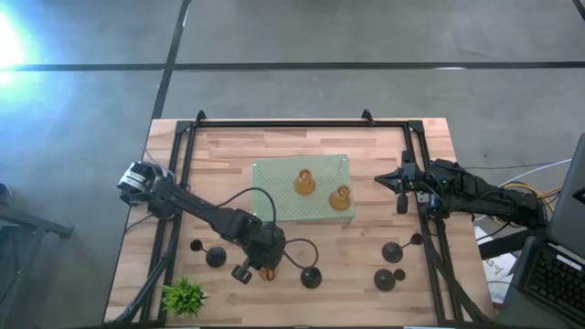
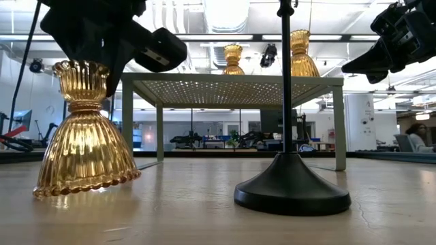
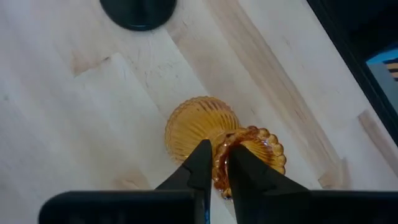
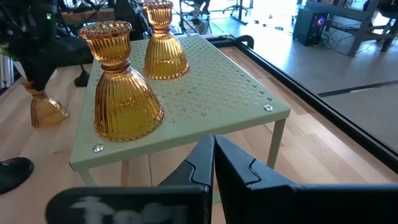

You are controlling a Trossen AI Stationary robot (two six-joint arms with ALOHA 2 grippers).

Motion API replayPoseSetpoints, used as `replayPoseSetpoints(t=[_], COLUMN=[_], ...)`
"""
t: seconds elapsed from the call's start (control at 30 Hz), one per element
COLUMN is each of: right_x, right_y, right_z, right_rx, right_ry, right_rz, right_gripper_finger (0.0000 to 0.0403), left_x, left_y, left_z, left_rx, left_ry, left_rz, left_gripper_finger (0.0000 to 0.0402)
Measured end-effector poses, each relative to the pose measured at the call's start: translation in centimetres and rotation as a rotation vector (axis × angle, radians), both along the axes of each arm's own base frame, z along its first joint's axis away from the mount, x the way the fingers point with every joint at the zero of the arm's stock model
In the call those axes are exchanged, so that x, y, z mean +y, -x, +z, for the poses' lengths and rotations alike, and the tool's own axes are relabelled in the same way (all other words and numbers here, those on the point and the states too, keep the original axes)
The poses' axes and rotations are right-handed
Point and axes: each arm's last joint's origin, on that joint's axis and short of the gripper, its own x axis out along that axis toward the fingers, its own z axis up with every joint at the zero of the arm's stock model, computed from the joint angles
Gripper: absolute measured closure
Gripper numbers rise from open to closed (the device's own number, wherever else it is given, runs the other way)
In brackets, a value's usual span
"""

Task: Pick & Place candle stick holders
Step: Put the yellow glass candle holder on the shelf

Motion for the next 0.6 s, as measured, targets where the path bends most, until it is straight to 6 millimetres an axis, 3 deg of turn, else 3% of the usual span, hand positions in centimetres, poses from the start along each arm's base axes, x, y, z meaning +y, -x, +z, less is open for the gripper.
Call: replayPoseSetpoints(t=[0.23,0.6], right_x=[0.0,0.0], right_y=[0.0,0.0], right_z=[0.0,0.0], right_rx=[0.000,0.000], right_ry=[0.000,0.000], right_rz=[0.000,0.000], right_gripper_finger=[0.0394,0.0394], left_x=[0.4,3.3], left_y=[-0.3,-0.6], left_z=[1.7,11.0], left_rx=[0.070,0.107], left_ry=[0.005,0.112], left_rz=[0.042,0.102], left_gripper_finger=[0.0369,0.0369])
